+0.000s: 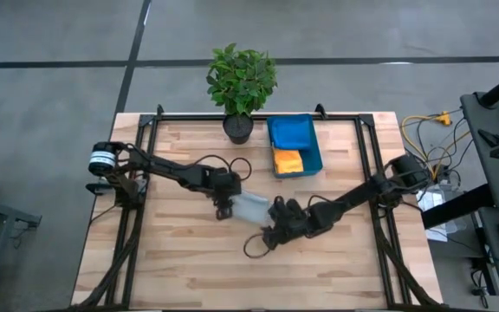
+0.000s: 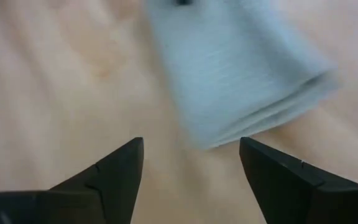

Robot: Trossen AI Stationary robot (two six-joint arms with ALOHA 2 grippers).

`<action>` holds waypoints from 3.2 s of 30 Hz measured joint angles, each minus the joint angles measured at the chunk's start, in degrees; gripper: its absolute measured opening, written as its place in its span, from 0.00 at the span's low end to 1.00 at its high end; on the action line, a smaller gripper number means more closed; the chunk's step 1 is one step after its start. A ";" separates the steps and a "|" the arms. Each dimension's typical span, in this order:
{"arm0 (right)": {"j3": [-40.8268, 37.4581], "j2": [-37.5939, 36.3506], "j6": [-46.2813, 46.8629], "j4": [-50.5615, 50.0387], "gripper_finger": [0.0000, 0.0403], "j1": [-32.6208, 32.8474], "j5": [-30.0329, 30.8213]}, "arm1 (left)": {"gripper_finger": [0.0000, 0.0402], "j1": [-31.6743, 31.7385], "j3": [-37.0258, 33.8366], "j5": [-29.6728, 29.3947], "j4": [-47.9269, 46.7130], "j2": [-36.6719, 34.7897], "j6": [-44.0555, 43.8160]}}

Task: Fold microfiber towels
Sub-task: Put the gray microfiber towel in the blue bin

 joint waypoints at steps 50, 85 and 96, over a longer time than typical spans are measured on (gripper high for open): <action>-7.92 2.75 -74.30 6.22 0.61 2.06 10.14 | 0.37 -8.65 1.20 0.81 8.24 1.26 -32.05; 9.45 -10.36 -42.56 -19.81 0.03 -15.19 -33.36 | 0.37 -8.76 1.79 2.03 8.10 -25.17 -29.50; -6.49 -36.40 -16.72 -11.10 0.03 -26.00 -39.27 | 0.37 -10.40 0.82 -0.47 8.07 -36.15 -31.16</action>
